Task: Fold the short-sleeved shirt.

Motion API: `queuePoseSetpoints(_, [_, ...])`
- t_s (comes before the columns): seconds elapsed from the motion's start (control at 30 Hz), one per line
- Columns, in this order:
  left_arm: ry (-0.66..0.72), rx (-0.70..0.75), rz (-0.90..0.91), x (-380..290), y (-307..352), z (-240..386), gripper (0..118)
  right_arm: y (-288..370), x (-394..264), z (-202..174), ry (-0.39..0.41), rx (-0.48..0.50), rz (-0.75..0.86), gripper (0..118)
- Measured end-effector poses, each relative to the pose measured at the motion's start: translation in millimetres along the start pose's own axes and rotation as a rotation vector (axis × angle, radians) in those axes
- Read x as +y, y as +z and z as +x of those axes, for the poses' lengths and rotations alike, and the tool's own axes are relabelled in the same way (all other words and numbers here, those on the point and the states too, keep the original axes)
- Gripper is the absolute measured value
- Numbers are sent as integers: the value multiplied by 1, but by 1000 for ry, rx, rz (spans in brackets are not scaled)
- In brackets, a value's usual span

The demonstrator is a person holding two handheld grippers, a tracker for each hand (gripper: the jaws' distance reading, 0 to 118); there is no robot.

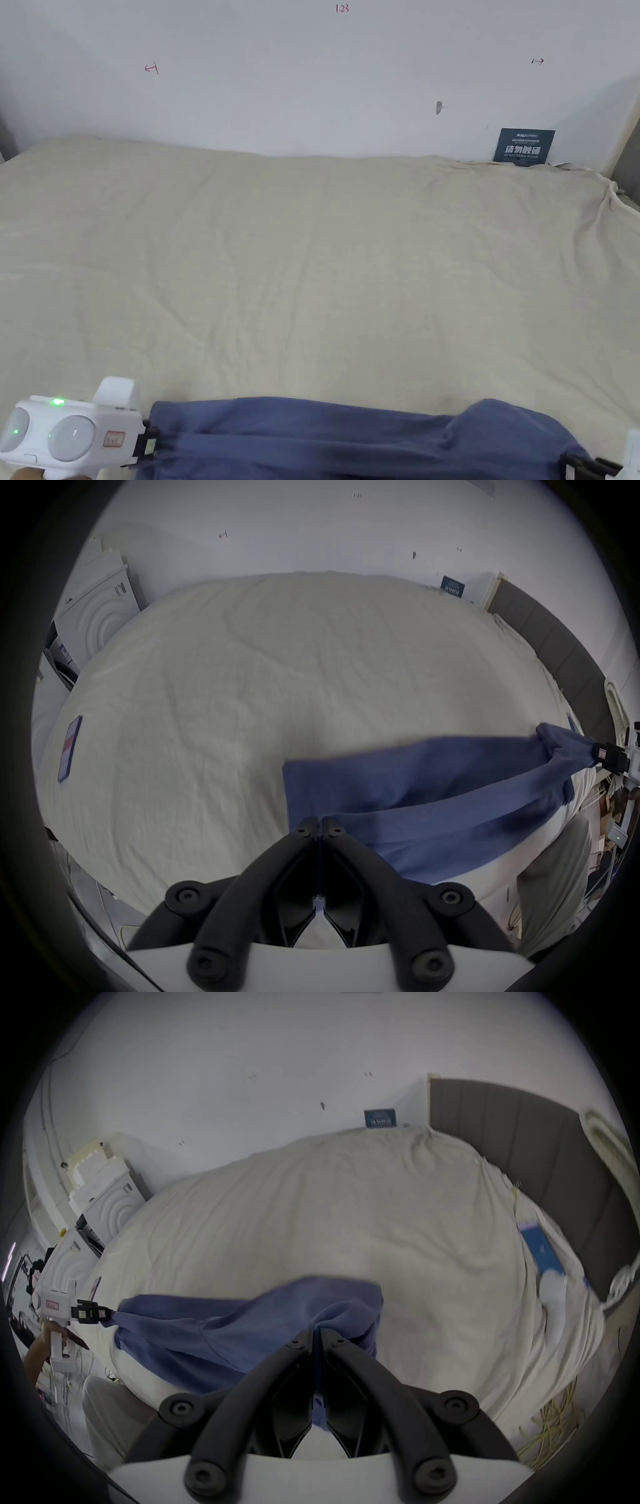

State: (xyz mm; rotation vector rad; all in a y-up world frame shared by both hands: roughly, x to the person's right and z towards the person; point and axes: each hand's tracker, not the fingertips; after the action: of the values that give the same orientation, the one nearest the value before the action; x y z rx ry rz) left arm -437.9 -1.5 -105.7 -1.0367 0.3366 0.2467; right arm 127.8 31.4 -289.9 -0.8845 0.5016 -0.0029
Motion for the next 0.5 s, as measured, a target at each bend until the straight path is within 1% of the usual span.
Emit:
queuePoseSetpoints(0.17, [-23,28,-53,-22,-7,12,0,-29,-36,14,-45,-50,-90,3])
queuePoseSetpoints(0.3, [-17,39,-68,-28,-13,14,0,-45,-49,14,-32,-91,-130,3])
queuePoseSetpoints(0.4, [-16,44,-65,-27,-20,11,0,-47,-49,15,-40,-100,-127,3])
queuePoseSetpoints(0.43, [-17,44,-64,-27,-18,11,1,-40,-48,4,-40,-102,-127,3])
queuePoseSetpoints(0.5, [8,30,-51,-24,-8,13,18,-31,-43,-1,-37,-98,-120,7])
